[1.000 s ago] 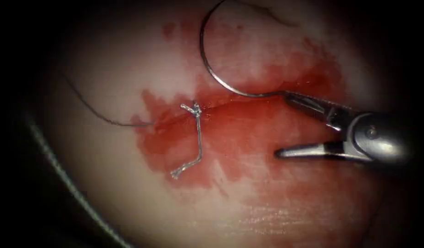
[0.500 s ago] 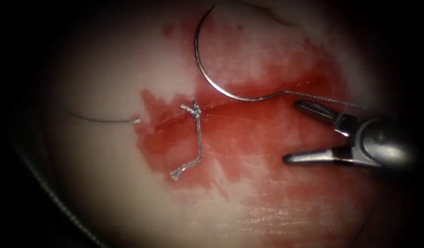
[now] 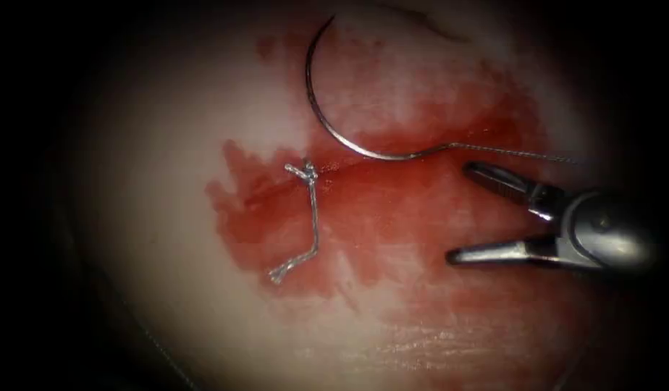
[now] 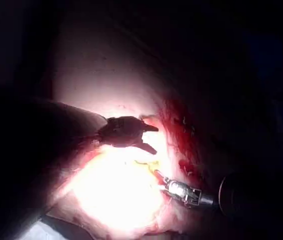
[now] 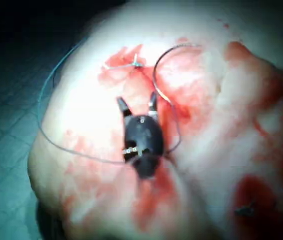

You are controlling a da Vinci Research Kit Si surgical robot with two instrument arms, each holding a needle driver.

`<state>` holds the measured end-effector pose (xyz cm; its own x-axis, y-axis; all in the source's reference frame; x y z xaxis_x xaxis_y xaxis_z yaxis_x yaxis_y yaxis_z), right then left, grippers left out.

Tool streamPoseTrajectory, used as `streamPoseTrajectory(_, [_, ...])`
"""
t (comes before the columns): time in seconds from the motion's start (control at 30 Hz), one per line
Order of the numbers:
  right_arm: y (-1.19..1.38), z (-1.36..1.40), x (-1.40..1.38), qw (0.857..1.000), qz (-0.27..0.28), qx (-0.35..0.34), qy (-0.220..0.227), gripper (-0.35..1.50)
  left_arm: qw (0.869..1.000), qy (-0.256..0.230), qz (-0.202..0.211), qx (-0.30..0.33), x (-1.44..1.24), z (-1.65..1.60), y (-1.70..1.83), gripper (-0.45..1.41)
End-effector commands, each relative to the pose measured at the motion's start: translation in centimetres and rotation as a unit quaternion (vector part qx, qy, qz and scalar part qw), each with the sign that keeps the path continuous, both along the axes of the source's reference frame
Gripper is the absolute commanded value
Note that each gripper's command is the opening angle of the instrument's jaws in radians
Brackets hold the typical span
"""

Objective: Wound Closure

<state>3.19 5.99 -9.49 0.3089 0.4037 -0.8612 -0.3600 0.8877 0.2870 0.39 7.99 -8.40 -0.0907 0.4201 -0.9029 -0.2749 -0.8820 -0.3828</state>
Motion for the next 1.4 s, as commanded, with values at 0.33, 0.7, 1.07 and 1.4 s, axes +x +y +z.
streamPoseTrajectory(0.33, [-0.04, -0.15, 0.15, 1.0, -0.016, -0.013, -0.005, 1.48, 0.996, 0.071, 0.047, -0.005, -1.54, 1.01, -0.59, 0.69])
streamPoseTrajectory(0.7, [-0.03, -0.19, 0.22, 1.0, -0.02, -0.02, -0.011, 1.45, 0.984, 0.172, 0.051, -0.011, -1.78, 1.51, -0.96, 0.68])
streamPoseTrajectory(1.07, [-0.06, -0.22, 0.4, 0.999, -0.019, -0.027, -0.017, 1.45, 0.972, 0.235, -0.004, -0.022, -2.06, 2.08, -1.01, 0.67])
streamPoseTrajectory(1.4, [-0.06, -0.22, 0.41, 0.999, -0.018, -0.03, -0.018, 1.45, 0.969, 0.244, -0.003, -0.044, -1.98, 2.56, -0.98, 0.67])
